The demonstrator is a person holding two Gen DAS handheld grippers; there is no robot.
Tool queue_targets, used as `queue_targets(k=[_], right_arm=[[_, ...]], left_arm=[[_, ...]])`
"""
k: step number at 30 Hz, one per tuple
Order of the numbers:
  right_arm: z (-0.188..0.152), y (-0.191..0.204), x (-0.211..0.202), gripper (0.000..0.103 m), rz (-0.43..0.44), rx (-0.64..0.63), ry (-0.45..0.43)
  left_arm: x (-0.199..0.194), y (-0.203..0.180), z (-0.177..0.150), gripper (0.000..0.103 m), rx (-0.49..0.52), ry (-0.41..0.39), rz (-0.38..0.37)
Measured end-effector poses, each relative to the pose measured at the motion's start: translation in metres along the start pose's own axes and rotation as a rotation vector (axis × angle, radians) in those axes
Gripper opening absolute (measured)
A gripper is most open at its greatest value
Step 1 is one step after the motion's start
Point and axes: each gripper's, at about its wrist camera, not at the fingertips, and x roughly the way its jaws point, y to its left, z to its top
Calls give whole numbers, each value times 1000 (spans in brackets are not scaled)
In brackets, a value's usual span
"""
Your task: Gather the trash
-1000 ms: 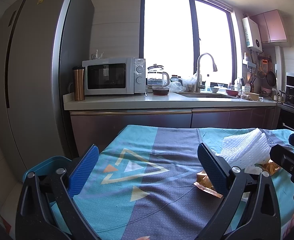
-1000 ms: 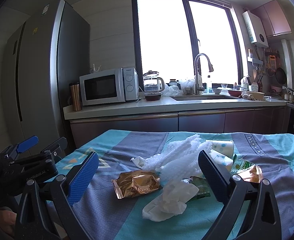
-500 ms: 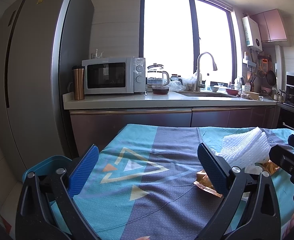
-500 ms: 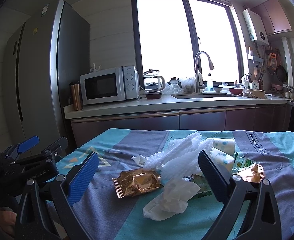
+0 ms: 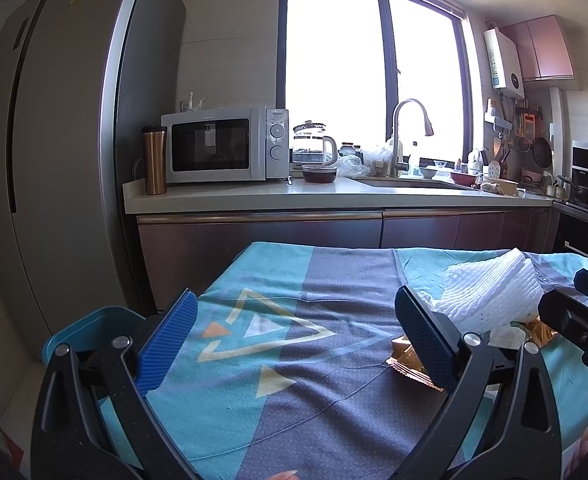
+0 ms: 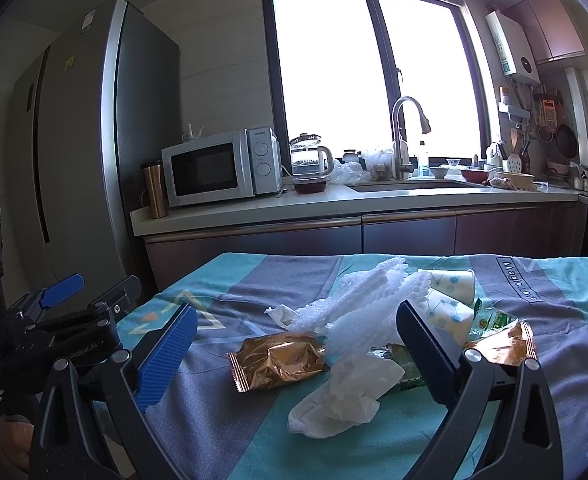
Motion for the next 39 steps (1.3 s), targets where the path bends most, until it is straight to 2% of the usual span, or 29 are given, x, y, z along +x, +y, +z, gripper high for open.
queue_targets(k=[5, 12, 15, 17, 19, 24, 27, 29, 30, 35, 37, 39], right_arm=[[-6, -9, 7, 96, 8, 28, 43], [-25, -31, 28, 94, 13, 101, 192], [-36, -37, 39, 83, 18, 131, 264], [-41, -40, 46, 73, 29, 153, 306], [-46, -42, 51, 68, 45, 174, 335], [-50, -47, 55, 60, 67, 216, 365], [-53, -53, 56, 54, 77, 250, 373], [-54, -55, 57, 42, 85, 256, 375], [-54, -56, 56, 40, 89, 262, 376], [-57, -62, 56, 17, 121, 287, 382], [-57, -64, 55, 12, 132, 294, 380], [-56, -64, 52, 10, 145, 296, 376]], left_arm=[[11, -4, -5, 98, 17, 47, -19], [35, -25, -16, 97, 80, 143, -123], [50, -38, -22, 98, 116, 207, -197], [63, -49, -27, 97, 159, 267, -225], [76, -56, -31, 92, 170, 313, -261], [95, -69, -39, 86, 194, 373, -324], [106, -74, -45, 74, 204, 420, -361], [114, -80, -48, 61, 212, 443, -375], [117, -81, -50, 57, 209, 453, -385], [122, -80, -54, 26, 165, 478, -437], [122, -77, -54, 12, 153, 485, -451], [121, -74, -53, 9, 143, 483, -456]])
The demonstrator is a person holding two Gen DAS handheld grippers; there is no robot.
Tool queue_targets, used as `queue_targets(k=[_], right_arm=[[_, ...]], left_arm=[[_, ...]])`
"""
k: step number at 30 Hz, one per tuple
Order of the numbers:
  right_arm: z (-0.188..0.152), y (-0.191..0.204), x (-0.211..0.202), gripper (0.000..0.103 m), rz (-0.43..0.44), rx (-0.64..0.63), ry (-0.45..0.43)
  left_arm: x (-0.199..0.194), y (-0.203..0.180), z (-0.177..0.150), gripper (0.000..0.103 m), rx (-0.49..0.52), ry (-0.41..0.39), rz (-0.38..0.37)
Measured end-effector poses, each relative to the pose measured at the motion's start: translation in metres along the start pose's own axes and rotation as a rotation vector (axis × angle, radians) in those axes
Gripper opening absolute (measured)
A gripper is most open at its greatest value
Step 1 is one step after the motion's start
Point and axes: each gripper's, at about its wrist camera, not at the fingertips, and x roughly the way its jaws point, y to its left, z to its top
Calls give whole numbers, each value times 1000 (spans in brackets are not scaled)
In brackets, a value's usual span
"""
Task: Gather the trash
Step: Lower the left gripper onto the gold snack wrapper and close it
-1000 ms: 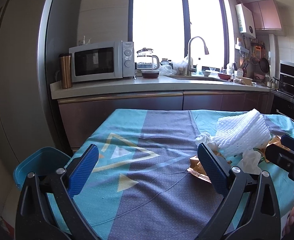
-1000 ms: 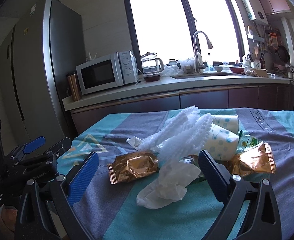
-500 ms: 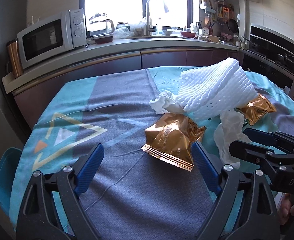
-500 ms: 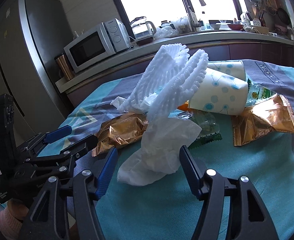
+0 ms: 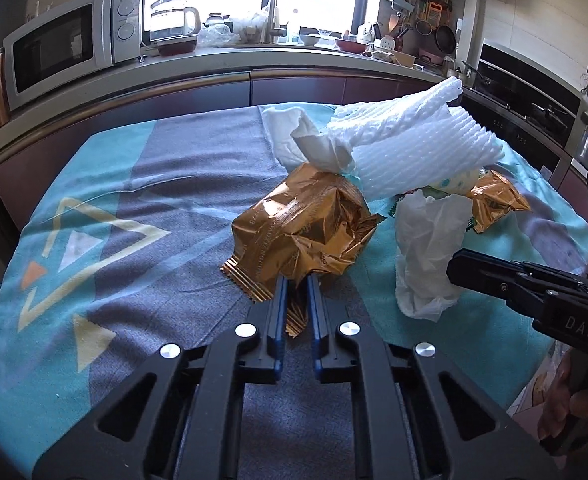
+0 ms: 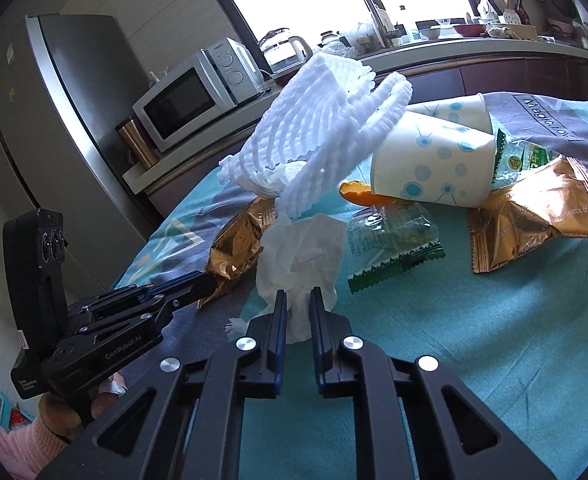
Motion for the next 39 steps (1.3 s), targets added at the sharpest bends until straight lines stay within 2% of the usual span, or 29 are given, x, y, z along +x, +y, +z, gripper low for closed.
queue_targets(k=[4, 10, 13, 14, 15, 16, 17, 19, 22, 23, 24, 25, 26, 27, 29, 31, 39], right_arm=[[1, 4, -3, 5, 21, -7, -8], [4, 10, -8, 5, 44, -19, -17], [4, 10, -9, 8, 24, -21, -18], [4, 9, -10, 10, 9, -21, -24], [4, 9, -11, 23, -6, -22, -27], [4, 8, -10, 41, -20, -20, -30], [3, 7, -10, 46, -31, -17, -34], [3, 5, -6, 46, -52, -21, -25], [3, 2, 1, 45, -57, -15, -7], [2, 1, 4, 41, -54, -13, -1], [1, 1, 5, 36, -48, -12, 3], [1, 0, 6, 23, -36, -11, 9], [0, 1, 6, 17, -27, -11, 15], [-1, 1, 5, 16, -24, -12, 15], [-1, 2, 2, 12, -6, -14, 14], [0, 3, -2, 11, 22, -9, 14], [2, 25, -9, 10, 94, -48, 18]], left_arm=[[-12, 10, -1, 6, -33, -19, -23], [-32, 25, -5, 5, -76, -42, -23], [-38, 30, -10, 6, -81, -35, -29], [-39, 32, -12, 10, -86, -37, -23], [-39, 33, -13, 15, -86, -38, -16], [-40, 33, -15, 30, -91, -38, -5], [-40, 35, -17, 40, -98, -38, -2], [-40, 37, -18, 46, -105, -33, -4], [-35, 33, -18, 50, -101, -13, -11], [-32, 33, -18, 50, -101, -5, -20], [-28, 33, -18, 49, -103, 3, -26], [-24, 33, -18, 46, -111, 13, -36], [-21, 34, -19, 39, -122, 24, -49], [-19, 34, -19, 34, -133, 29, -60], [-19, 36, -19, 10, -145, 27, -72], [-22, 38, -20, 8, -159, 25, -91], [-48, 41, -22, 6, -152, -42, -82]])
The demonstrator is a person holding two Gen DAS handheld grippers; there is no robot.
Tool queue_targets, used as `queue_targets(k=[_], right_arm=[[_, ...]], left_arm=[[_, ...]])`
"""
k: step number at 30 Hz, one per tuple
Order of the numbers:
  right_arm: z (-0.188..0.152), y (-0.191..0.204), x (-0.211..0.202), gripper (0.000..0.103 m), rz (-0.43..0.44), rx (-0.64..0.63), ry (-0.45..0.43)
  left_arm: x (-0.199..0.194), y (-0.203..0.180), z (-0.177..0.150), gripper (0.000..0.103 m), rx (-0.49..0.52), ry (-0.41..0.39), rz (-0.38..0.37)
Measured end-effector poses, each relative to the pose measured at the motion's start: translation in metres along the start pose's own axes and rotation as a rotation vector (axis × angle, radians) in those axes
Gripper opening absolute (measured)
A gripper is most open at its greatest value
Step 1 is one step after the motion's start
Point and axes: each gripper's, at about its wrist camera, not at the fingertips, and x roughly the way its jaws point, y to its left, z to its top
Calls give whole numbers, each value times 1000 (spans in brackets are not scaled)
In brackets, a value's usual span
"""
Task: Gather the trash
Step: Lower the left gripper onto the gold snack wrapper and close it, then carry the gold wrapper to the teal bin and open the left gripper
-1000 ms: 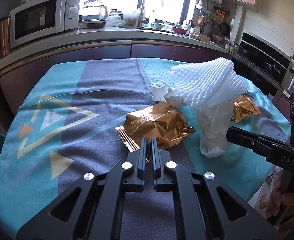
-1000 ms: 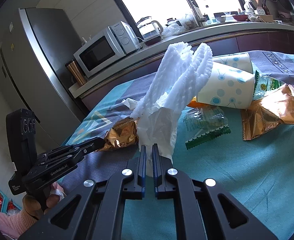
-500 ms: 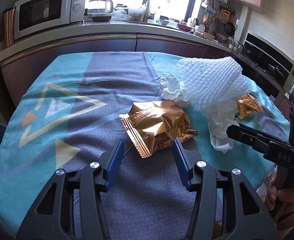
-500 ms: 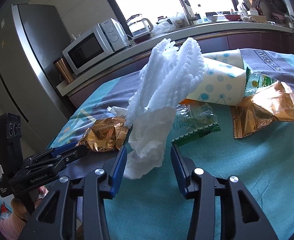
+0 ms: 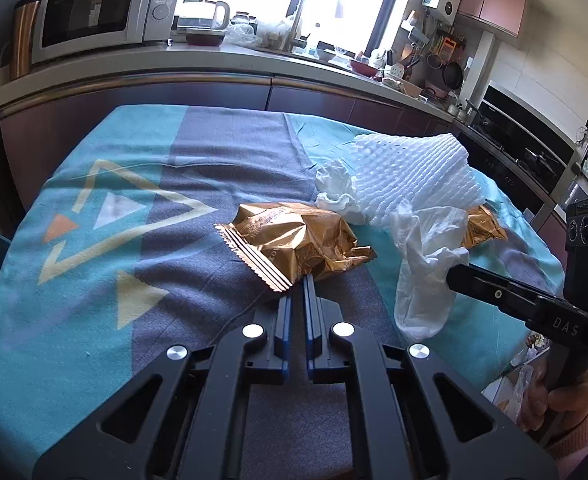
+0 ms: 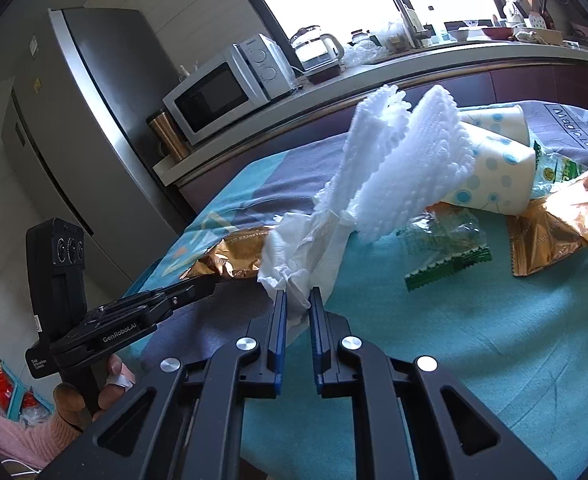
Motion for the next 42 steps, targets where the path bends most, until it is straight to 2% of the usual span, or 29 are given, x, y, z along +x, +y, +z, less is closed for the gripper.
queue_targets(k=[6, 13, 21, 27, 32, 37, 42], right_arm=[[8, 18, -1, 10, 46, -33, -6], [20, 51, 20, 10, 138, -88, 24], [35, 115, 64, 10, 277, -189, 93], [46, 169, 109, 10, 371, -250, 152], [48, 213, 152, 10, 406, -287, 212], [44, 243, 192, 10, 404, -310, 278], [38, 263, 227, 10, 363, -327, 348]], left_arm=[[-29, 16, -5, 5, -15, -40, 30], [-78, 47, -15, 5, -64, -108, 102], [-137, 100, -30, 5, -158, -170, 247], [-172, 154, -44, 5, -255, -199, 366], [-185, 195, -53, 5, -306, -197, 457], [-181, 228, -64, 5, -350, -160, 499], [-168, 251, -74, 5, -386, -111, 522]])
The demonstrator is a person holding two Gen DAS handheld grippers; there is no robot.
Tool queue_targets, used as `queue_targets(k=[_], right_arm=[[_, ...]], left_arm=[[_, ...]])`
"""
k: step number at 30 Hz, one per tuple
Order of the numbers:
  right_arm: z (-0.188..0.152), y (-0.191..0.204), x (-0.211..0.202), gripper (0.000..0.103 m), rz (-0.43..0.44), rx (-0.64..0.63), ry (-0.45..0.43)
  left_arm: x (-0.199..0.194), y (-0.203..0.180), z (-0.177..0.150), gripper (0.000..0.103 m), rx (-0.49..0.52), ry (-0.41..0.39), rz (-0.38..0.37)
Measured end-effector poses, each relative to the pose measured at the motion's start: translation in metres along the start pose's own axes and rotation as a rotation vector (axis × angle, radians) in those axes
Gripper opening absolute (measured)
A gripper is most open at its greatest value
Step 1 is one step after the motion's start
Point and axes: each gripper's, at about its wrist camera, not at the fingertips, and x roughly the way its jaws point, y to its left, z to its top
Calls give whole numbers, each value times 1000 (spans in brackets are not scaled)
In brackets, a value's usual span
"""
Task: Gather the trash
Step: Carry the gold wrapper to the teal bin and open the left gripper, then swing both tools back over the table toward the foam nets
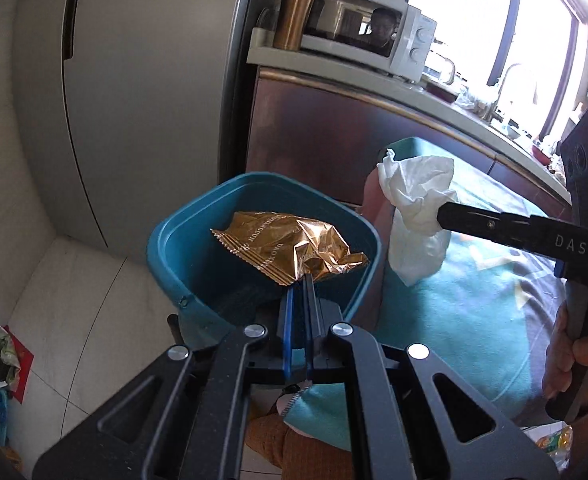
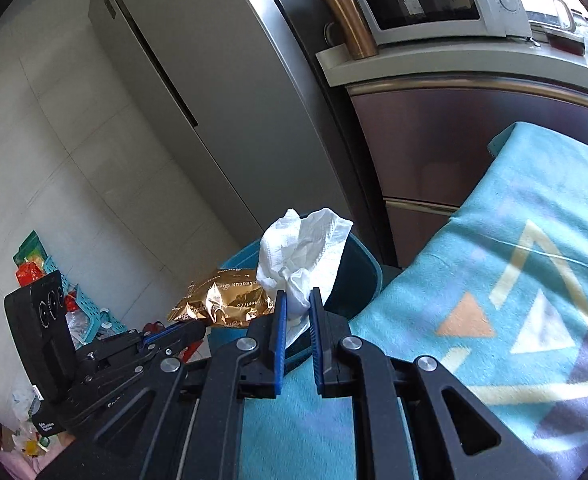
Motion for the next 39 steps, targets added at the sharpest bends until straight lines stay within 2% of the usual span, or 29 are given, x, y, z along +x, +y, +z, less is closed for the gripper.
queue_targets(k=[9, 13, 15, 19, 22, 26, 30, 35, 39], right_arm=[[12, 5, 50, 13, -61, 18, 136], [13, 9, 52, 15, -72, 6, 147], [13, 9, 50, 19, -66, 12, 139], [8, 2, 38, 19, -46, 25, 107], [5, 1, 14, 22, -41, 11, 58], [-5, -3, -33, 33, -28, -8, -23], [-22, -16, -87, 37, -58, 5, -110], [-55, -43, -162, 44, -168, 52, -227], [-86, -63, -217, 47, -300, 100, -318]], left_arm=[[32, 13, -6, 6, -26, 70, 1], [43, 17, -11, 6, -48, 100, -15], [47, 17, -14, 6, -54, 113, -15], [47, 11, -17, 6, -42, 113, -10], [37, 2, -17, 13, -17, 77, -7], [16, -20, -12, 39, 30, 1, -23], [-5, -50, -9, 47, 78, -60, -104], [-15, -110, -8, 57, 172, -80, -242], [-10, -170, -13, 58, 265, -55, -348]])
